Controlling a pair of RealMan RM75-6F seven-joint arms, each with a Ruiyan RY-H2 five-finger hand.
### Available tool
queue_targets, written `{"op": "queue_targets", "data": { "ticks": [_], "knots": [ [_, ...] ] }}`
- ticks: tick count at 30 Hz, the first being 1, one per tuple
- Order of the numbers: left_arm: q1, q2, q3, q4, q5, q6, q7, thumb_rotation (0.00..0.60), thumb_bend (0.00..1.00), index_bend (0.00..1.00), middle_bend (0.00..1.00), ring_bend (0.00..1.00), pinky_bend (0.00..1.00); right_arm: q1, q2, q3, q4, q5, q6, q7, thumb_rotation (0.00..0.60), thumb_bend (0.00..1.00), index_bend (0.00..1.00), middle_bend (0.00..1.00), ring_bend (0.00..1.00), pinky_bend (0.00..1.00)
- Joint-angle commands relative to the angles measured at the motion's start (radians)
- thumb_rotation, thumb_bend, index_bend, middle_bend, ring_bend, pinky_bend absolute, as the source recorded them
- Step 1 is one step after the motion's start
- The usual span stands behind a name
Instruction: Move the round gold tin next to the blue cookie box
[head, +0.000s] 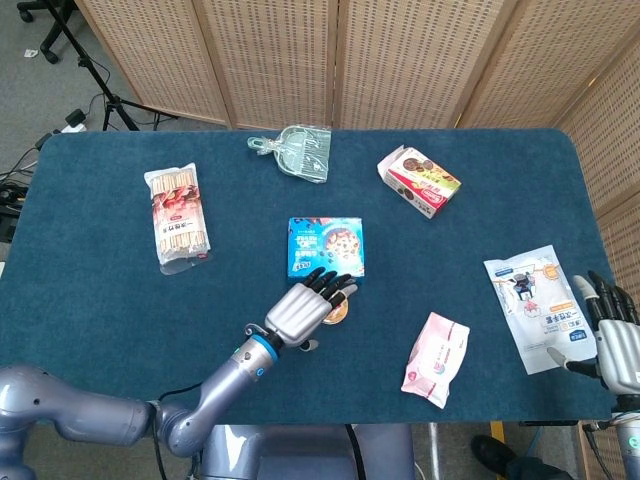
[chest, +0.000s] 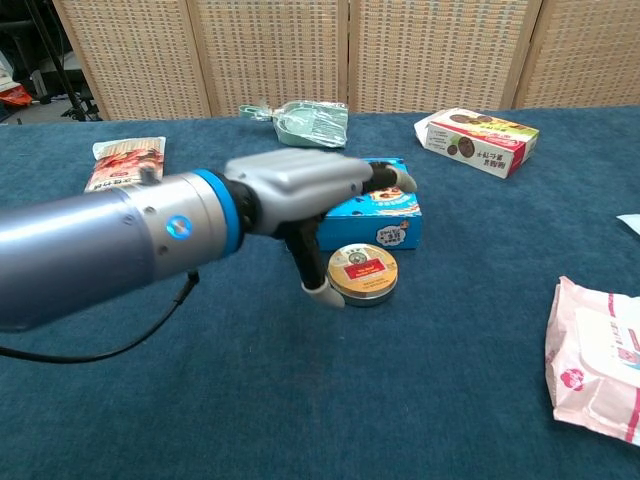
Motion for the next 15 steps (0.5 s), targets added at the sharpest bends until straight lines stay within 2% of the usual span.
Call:
{"op": "queue_targets", "data": {
  "ticks": [1,6,8,11,15],
  "knots": [
    [0.122,0.21,0.039,-0.153,0.197,0.077,-0.176,0.6,0.0,0.0,0.0,0.0,0.03,0.002,-0.002,-0.002,-0.001,-0.002,-0.003,-0.002,0.6,0.0,0.0,0.0,0.0,0.0],
    [0.251,0.431,0.102,-0.178,0.287,0.174,-0.285,0.6,0.0,0.0,0.0,0.0,0.0,0.007,-0.004,-0.006,-0.009,-0.01,-0.008,-0.012,0.6,0.0,0.0,0.0,0.0,0.0],
    [0.289,0.485,0.12,-0.17,0.305,0.193,-0.334,0.6,0.0,0.0,0.0,0.0,0.0,0.006,-0.006,-0.006,-0.012,-0.012,-0.003,-0.017,0.6,0.0,0.0,0.0,0.0,0.0],
    [0.365,0.547,0.149,-0.12,0.338,0.243,-0.445,0.6,0.0,0.0,0.0,0.0,0.0,0.003,-0.007,-0.007,-0.015,-0.017,0.007,-0.024,0.6,0.0,0.0,0.0,0.0,0.0],
    [0.464,0.574,0.188,-0.026,0.385,0.306,-0.62,0.6,0.0,0.0,0.0,0.0,0.0,0.001,-0.003,-0.011,-0.015,-0.027,0.013,-0.027,0.6,0.0,0.0,0.0,0.0,0.0]
  ]
}}
